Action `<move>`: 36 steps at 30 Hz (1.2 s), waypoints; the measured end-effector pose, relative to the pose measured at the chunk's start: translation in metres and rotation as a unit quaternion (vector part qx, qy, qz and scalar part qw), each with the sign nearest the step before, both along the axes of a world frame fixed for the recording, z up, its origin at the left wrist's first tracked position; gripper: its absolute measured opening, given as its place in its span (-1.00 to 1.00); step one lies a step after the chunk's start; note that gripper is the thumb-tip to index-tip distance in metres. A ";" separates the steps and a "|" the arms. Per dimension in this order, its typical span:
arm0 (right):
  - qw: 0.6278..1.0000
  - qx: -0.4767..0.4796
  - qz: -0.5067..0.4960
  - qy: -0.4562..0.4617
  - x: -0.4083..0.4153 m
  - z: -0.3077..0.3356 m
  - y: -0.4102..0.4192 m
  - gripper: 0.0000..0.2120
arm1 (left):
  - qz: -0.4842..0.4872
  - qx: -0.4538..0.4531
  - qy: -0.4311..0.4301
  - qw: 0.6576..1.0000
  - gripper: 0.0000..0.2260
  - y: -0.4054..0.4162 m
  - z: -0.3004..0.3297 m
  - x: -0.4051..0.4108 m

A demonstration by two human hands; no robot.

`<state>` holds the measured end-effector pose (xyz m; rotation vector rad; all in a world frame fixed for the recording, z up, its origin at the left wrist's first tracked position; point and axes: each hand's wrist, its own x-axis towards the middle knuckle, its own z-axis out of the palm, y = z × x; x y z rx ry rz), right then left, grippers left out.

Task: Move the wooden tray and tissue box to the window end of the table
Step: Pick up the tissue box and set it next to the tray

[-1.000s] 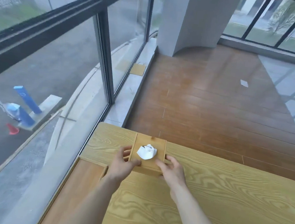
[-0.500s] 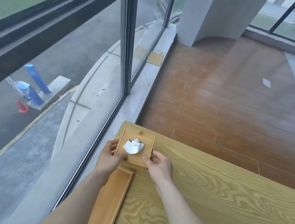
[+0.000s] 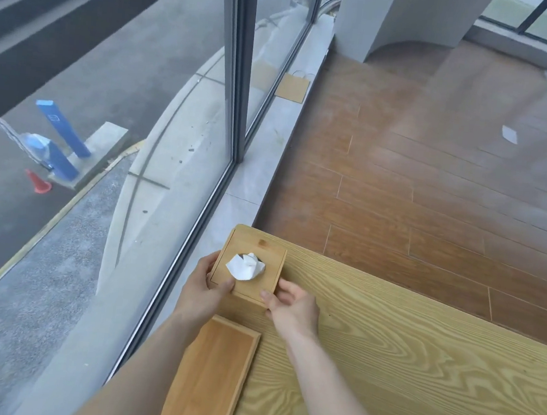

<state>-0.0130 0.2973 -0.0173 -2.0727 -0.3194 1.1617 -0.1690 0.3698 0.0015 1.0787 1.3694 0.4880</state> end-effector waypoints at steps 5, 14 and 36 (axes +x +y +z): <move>1.000 0.012 -0.027 0.007 0.007 -0.003 0.019 -0.48 | -0.016 0.022 0.008 1.000 -0.50 0.020 -0.003 0.009; 0.999 0.022 -0.035 0.009 0.016 -0.006 0.047 -0.47 | -0.026 0.046 0.011 0.999 -0.48 0.048 -0.010 0.020; 1.000 0.010 -0.024 0.009 0.022 0.001 0.056 -0.45 | -0.037 0.035 0.009 0.999 -0.43 0.058 -0.011 0.024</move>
